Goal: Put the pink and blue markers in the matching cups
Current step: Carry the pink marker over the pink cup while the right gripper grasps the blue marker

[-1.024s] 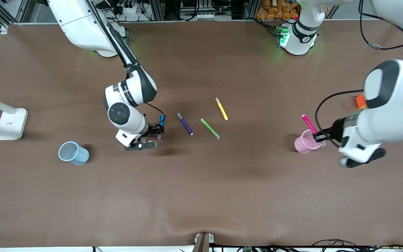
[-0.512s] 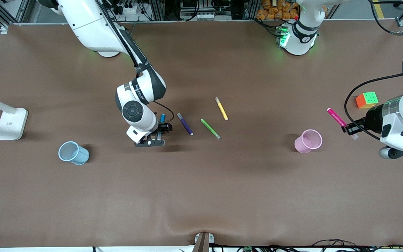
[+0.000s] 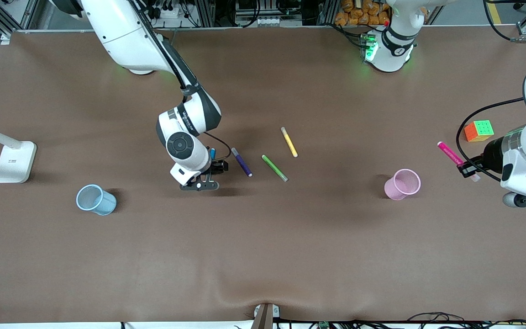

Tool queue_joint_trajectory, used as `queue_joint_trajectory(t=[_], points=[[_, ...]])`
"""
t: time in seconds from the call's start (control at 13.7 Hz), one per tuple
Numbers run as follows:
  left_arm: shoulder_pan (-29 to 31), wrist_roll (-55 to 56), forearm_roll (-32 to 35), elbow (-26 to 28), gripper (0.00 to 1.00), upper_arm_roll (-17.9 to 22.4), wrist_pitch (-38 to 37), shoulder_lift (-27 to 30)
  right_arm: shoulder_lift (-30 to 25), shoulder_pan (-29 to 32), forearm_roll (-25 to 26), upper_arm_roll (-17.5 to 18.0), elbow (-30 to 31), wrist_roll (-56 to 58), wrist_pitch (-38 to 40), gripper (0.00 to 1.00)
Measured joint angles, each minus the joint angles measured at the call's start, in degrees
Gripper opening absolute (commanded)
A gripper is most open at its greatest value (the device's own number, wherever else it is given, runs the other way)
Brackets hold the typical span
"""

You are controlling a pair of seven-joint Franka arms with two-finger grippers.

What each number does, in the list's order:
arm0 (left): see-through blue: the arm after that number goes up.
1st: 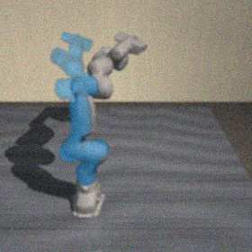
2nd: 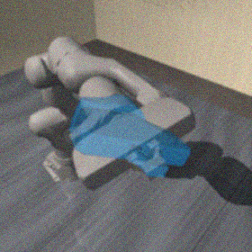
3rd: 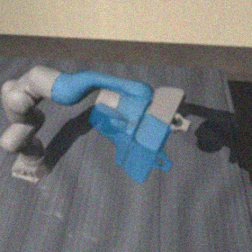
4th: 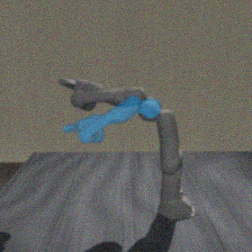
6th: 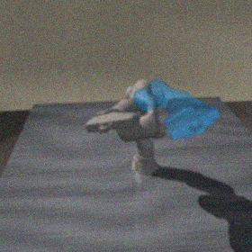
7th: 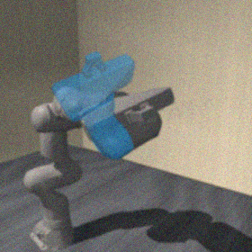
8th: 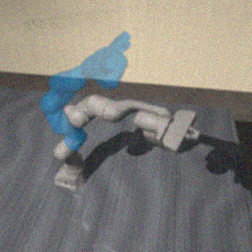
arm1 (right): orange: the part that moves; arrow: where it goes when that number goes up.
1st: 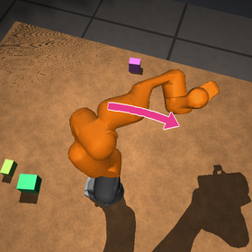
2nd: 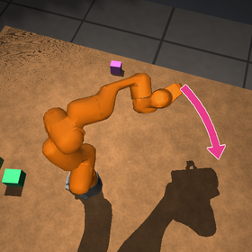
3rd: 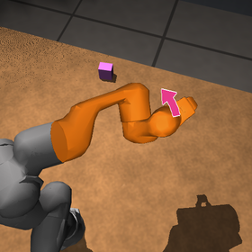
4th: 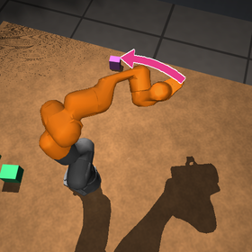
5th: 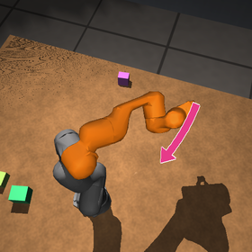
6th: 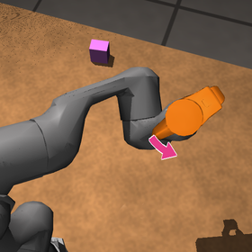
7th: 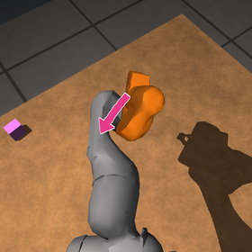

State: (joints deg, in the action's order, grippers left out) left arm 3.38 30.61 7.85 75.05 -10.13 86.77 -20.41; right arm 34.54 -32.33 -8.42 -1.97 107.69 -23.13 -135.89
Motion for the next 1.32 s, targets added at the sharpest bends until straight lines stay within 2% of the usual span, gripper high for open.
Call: queue_joint_trajectory(t=[0.59,1.02,1.32], points=[[-0.3,12.8,1.0,3.0,0.0,-0.1,-0.4,-1.6,0.7,0.0,0.0,0.0,0.0,0.0,-0.1,1.0],[-2.3,22.1,8.0,3.1,0.0,-0.4,-0.4,-3.9,0.7,0.0,0.0,-0.1,0.0,0.0,-0.4,1.0],[-4.8,30.1,11.0,3.1,0.0,-0.5,-0.1,-6.6,0.7,0.0,0.0,-0.5,0.0,0.0,-4.7,1.0]])
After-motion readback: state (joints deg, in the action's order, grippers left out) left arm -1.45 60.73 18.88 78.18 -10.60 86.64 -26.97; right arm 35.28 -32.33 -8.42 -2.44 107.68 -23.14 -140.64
